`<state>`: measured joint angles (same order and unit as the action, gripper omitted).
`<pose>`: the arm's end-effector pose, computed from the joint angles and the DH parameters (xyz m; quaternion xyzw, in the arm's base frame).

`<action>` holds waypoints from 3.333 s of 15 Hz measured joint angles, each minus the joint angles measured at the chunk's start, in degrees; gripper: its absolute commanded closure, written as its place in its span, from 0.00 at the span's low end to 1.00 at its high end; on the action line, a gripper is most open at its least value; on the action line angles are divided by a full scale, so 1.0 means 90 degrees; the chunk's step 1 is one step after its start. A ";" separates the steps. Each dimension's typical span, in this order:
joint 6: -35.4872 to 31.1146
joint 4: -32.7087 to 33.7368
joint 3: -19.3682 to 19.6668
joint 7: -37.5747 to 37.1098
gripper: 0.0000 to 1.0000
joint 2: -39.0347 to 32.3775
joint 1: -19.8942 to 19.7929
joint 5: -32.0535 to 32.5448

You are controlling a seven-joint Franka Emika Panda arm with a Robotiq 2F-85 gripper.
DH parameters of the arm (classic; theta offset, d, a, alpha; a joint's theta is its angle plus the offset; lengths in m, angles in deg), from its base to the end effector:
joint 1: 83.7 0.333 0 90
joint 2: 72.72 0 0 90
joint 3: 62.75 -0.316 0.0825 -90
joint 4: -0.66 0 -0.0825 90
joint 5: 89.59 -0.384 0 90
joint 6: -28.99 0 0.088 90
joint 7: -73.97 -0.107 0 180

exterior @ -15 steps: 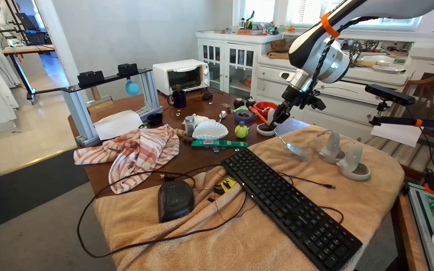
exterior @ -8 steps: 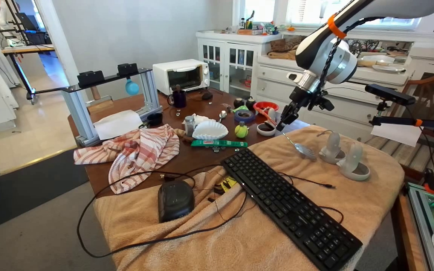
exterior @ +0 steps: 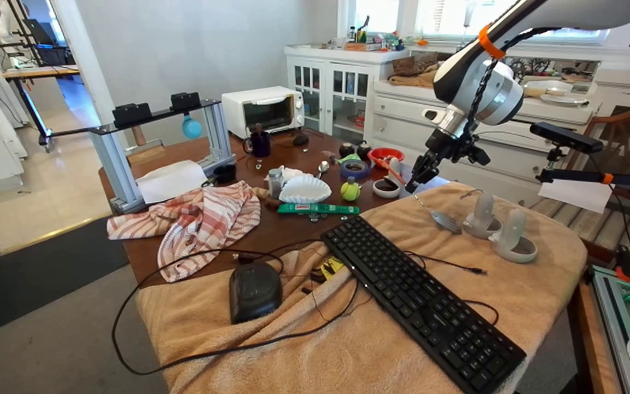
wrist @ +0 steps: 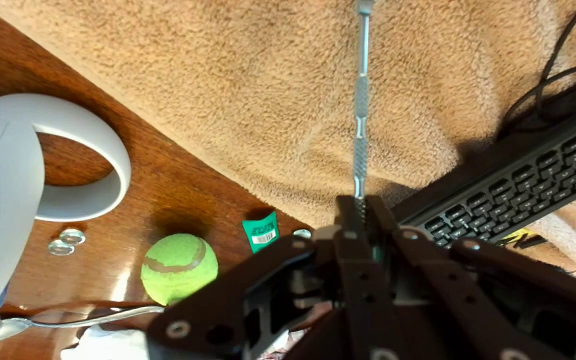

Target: Use the spatula to lift one of the white items on the table

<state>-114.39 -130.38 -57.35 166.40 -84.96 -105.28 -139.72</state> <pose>0.4695 -0.2453 0.2582 -0.9475 -0.2063 -0.2130 0.1194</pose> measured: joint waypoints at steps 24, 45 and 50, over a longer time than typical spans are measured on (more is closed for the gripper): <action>0.0403 -0.0010 0.0413 -0.0528 0.98 -0.0205 0.0165 0.0778; 0.0708 0.1030 0.0281 -0.2509 0.98 -0.1142 -0.0022 0.2387; 0.0643 0.0939 0.0145 -0.2201 0.98 -0.0965 -0.0131 0.2331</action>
<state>-108.60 -121.94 -56.05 146.59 -93.65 -106.46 -118.74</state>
